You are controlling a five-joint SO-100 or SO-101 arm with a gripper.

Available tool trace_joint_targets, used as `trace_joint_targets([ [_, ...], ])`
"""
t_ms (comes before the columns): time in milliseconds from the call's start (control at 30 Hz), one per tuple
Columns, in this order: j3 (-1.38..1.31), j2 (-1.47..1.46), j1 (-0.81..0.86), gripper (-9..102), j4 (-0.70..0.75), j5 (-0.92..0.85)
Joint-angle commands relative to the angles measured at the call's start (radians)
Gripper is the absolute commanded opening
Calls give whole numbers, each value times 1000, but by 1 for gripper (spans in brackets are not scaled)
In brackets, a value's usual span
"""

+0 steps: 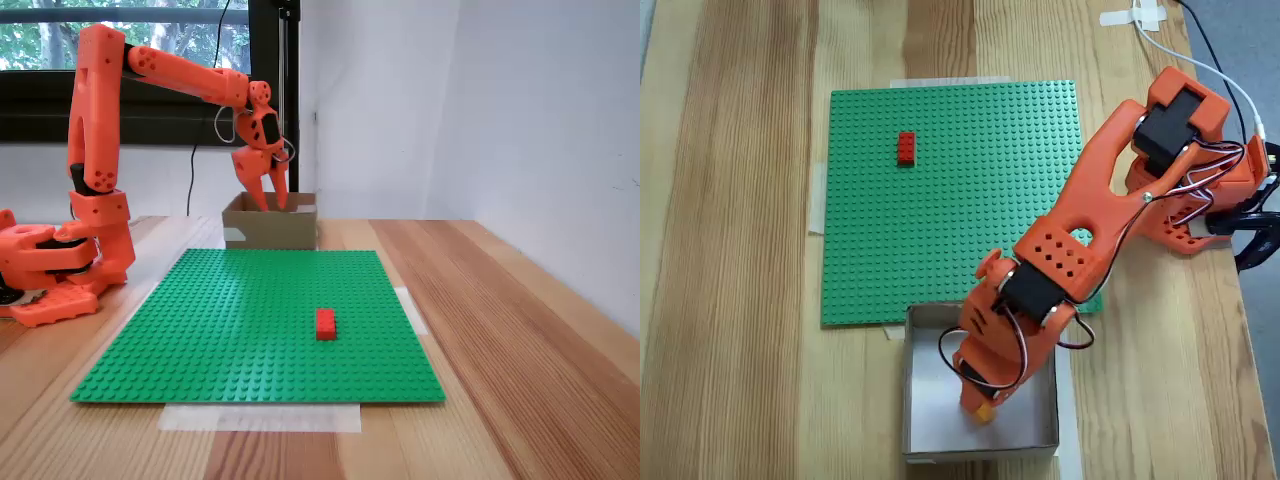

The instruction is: Pick the yellow lego block and put it in the box.

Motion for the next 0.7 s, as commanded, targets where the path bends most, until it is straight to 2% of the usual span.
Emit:
trace_joint_targets([
  [0,2,28,6,21,-11,-2],
  [167,57,98,15,19,-43,6],
  [467,213,411,75,15,-110,14],
  [667,348,611,147,10,-189,-61],
])
